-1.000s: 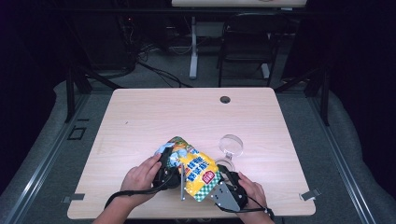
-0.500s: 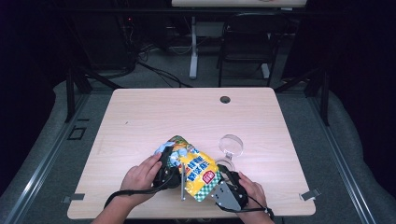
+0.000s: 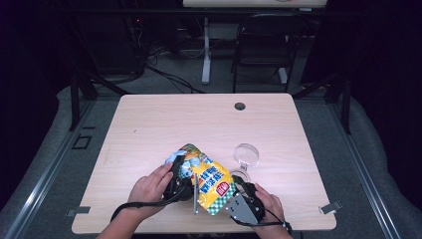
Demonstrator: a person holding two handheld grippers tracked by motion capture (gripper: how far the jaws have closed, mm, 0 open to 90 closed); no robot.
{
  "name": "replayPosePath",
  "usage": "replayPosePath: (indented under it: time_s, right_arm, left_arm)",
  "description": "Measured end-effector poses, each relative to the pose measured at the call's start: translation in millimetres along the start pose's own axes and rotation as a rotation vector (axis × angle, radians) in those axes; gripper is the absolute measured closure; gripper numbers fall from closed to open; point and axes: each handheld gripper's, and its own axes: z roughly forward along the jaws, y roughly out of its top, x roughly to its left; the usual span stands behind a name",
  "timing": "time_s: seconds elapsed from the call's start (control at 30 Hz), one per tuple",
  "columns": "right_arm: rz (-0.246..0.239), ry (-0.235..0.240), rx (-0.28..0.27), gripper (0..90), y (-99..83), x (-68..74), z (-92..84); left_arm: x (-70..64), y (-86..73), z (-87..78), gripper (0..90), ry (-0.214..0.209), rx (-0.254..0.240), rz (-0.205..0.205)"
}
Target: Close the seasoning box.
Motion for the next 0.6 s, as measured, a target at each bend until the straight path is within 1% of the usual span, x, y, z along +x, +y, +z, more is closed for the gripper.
replayPosePath:
  time_s: [0.07, 0.1, 0.33, 0.4, 0.57, 0.6]
  right_arm:
    - [-0.005, 0.0, 0.005, 70.4, 0.0, -0.5, -0.5]
    - [-0.001, 0.001, 0.002, 70.4, -0.1, -0.3, -0.3]
    - [0.009, 0.005, 0.005, 70.4, -0.6, -0.8, -0.2]
    - [0.013, 0.005, 0.005, 70.4, -0.8, -1.0, -0.1]
    - [0.03, 0.014, 0.008, 70.5, -0.9, -2.3, 0.1]
    - [0.037, 0.016, 0.007, 70.5, -1.1, -2.3, 0.2]
  left_arm:
    - [0.1, 0.0, 0.4, 56.9, 0.007, -0.007, 0.003]
    - [-0.1, 0.2, 0.3, 56.9, 0.001, -0.002, 0.0]
    - [0.6, 1.0, 0.6, 56.9, -0.002, -0.001, 0.002]
    - [1.6, 1.4, 0.7, 56.9, -0.003, -0.001, 0.008]
    - [3.1, 2.6, 0.6, 57.0, 0.008, -0.005, 0.019]
    - [3.3, 3.0, 0.2, 57.0, 0.005, 0.002, 0.022]
